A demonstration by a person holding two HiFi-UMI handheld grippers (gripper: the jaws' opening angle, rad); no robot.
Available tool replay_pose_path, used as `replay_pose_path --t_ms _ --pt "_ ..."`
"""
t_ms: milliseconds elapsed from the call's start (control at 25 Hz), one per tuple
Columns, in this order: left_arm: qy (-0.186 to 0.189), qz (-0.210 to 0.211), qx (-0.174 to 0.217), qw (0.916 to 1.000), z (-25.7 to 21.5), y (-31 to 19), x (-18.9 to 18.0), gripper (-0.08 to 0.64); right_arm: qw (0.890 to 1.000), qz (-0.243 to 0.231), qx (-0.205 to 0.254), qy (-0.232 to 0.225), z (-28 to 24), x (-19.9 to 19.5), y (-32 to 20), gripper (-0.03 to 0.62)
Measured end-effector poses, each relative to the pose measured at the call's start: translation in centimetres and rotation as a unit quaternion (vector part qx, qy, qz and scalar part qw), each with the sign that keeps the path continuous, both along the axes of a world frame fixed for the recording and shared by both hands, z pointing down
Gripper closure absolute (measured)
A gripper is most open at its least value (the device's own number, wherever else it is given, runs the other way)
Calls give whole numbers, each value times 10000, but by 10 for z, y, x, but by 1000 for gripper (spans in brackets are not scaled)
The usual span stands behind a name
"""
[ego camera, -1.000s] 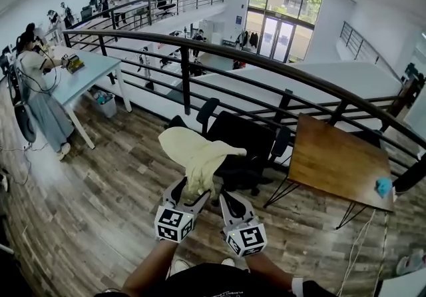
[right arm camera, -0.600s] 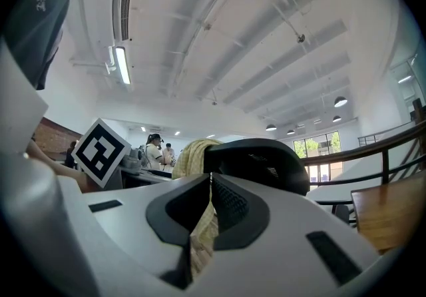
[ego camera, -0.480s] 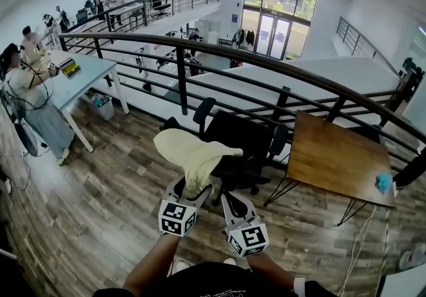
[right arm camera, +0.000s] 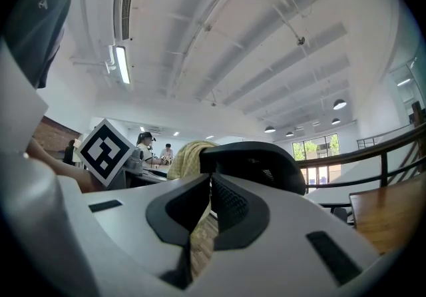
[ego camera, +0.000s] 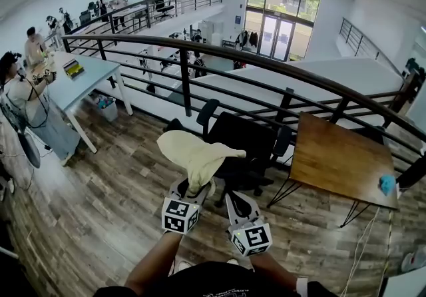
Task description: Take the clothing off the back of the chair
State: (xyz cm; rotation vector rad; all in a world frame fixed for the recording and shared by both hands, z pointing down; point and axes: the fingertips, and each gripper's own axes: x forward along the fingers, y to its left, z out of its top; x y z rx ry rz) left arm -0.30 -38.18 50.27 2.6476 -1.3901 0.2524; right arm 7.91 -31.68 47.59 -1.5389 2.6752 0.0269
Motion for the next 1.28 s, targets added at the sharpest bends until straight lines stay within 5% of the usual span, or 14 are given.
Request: replay_pose_path --t_ms 320,920,1280 --pt "-133 -147 93 9998 -3 4 -5 479 10000 -63 -15 -61 0 -5 2 572" --pt "95 239 0 9997 0 33 -22 488 9996 -187 -6 192 1 -40 19 572" --pt "84 472 -193 9987 17 61 -47 488 9995 273 -99 101 9 -51 34 572"
